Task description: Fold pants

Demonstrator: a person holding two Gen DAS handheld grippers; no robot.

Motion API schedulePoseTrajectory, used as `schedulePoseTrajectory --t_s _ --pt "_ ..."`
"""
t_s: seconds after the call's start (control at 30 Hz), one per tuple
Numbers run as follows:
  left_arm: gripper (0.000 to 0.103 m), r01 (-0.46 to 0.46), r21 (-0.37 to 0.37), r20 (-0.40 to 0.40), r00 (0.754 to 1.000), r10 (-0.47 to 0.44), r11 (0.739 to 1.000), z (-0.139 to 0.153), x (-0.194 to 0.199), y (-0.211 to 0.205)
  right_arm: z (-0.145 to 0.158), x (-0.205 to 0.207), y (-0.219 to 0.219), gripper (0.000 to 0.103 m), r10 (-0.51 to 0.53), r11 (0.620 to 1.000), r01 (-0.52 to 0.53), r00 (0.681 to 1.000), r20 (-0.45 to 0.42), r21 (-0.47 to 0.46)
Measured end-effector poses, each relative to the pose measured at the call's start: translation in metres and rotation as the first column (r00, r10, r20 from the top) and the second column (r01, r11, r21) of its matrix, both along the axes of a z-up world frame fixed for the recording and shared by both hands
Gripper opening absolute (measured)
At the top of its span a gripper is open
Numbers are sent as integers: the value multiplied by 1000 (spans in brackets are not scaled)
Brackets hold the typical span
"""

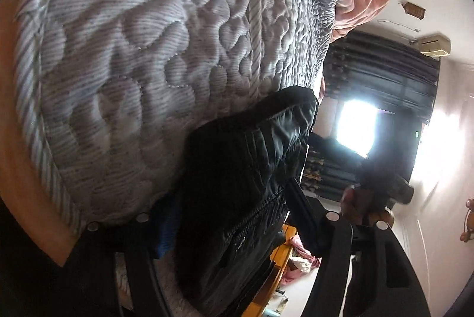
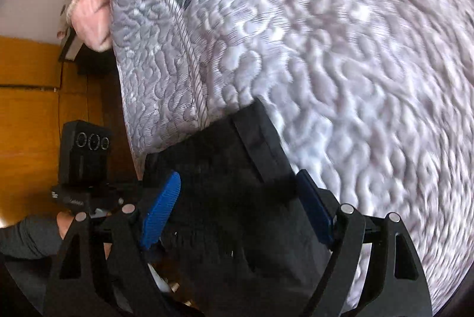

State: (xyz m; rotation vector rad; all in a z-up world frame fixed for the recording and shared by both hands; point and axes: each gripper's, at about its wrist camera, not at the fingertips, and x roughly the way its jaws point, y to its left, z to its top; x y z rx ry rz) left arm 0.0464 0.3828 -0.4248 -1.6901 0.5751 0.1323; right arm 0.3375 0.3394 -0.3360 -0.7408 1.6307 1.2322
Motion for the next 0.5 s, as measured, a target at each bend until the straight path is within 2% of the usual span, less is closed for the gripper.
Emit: schedulePoseTrajectory --t_s 0.13,0.17,0.2,0.23,0.27,0.33,0.4,0.5 --pt "64 -4 25 -14 1000 5 1000 2 1 -2 -15 -1 14 77 57 997 -58 998 -15 -45" --pt "63 2 38 -23 1000 -1 999 5 6 -4 -17 -3 16 70 70 996 -71 997 -21 -53" --pt "54 14 64 -46 999 -11 998 8 7 -5 -20 -4 16 66 81 995 -82 996 -25 -63" --pt "42 26 80 -66 998 -21 996 7 10 -5 -22 -5 16 56 83 994 -85 996 -19 -70" --pt "41 39 96 -82 996 -31 995 7 10 -6 -22 -5 15 43 84 994 -84 996 -14 -73" --pt "34 39 98 -75 997 -32 994 9 8 -7 -17 -3 12 31 85 994 -86 996 -9 -68" --pt "32 43 109 -66 997 -36 993 15 4 -10 -2 -1 5 27 77 996 -77 997 -17 -37" --pt "30 57 174 -46 998 -50 983 44 5 -16 21 -1 -5 25 76 997 -76 997 5 -4"
